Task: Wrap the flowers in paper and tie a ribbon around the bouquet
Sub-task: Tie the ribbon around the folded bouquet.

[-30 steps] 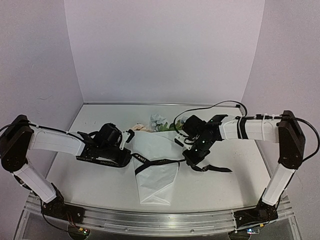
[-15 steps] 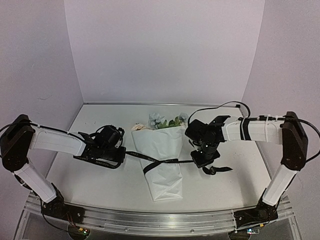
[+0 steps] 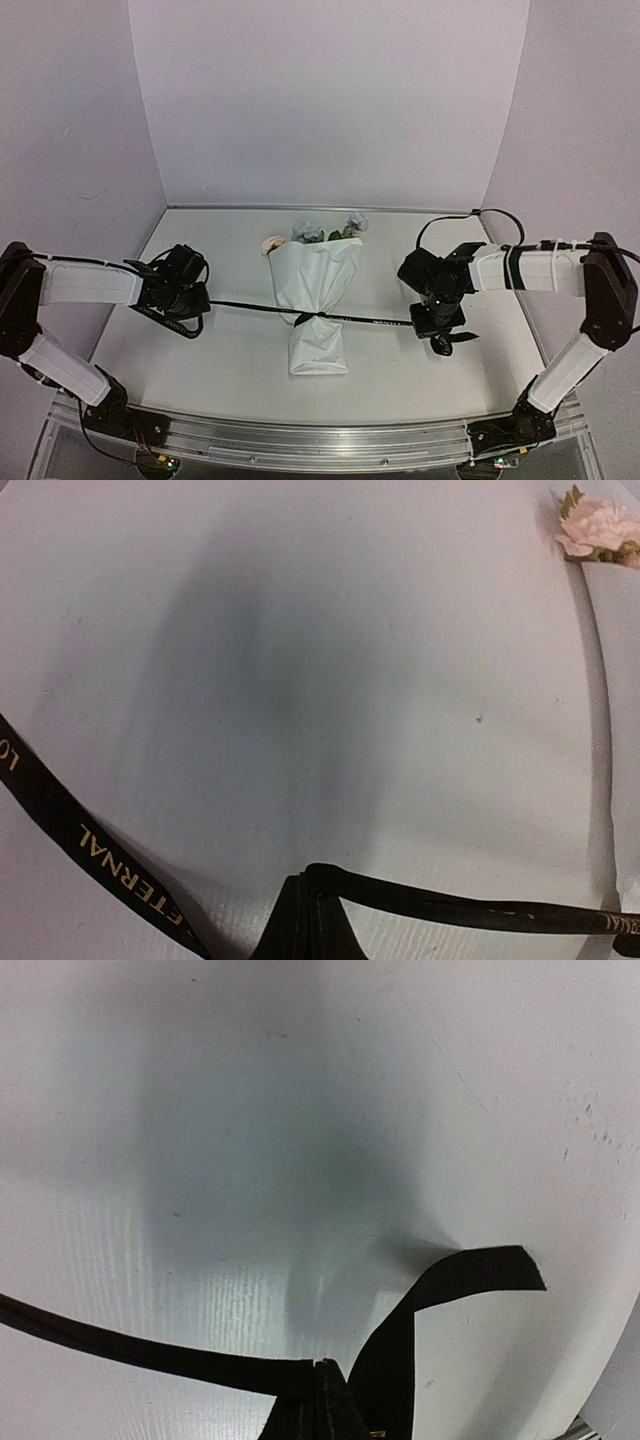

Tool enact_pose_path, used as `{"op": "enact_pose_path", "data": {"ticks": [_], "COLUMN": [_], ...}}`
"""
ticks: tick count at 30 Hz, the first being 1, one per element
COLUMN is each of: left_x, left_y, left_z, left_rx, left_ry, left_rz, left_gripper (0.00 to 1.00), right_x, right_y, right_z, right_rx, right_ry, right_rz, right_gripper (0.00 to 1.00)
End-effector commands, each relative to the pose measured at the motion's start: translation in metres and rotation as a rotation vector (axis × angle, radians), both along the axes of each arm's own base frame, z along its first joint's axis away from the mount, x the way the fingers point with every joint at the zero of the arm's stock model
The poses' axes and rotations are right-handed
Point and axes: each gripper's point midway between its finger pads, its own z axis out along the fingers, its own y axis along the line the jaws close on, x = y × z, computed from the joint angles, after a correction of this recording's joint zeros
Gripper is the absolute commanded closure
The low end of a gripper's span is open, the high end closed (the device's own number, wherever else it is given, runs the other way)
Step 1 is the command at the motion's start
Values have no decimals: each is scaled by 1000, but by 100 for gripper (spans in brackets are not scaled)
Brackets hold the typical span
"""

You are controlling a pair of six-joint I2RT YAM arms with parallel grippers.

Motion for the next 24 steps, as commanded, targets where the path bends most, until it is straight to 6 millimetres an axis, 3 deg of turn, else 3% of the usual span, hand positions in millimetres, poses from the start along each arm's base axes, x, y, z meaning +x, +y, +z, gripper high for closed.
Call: {"op": "enact_pose_path", "data": {"ticks": [1, 10, 17, 24], "left_x": [-7, -8, -15, -26], "left_y": [44, 83, 97, 118], "left_z": [0, -6, -6, -11], "left_rx": [23, -41, -61, -111], "left_ry": [15, 31, 25, 23], "left_rz": [147, 269, 319, 415], "left_gripper": [100, 100, 100, 100], "right_x": [-17, -53, -84, -110], "right_y": [-51, -107, -111, -133], "right_z": [3, -3, -11, -18], "right_rx": [-101, -135, -86, -135], "right_ry": [-43, -115, -118, -146], "right_rz": [-124, -228, -201, -190], "right_gripper": [100, 100, 100, 100]}}
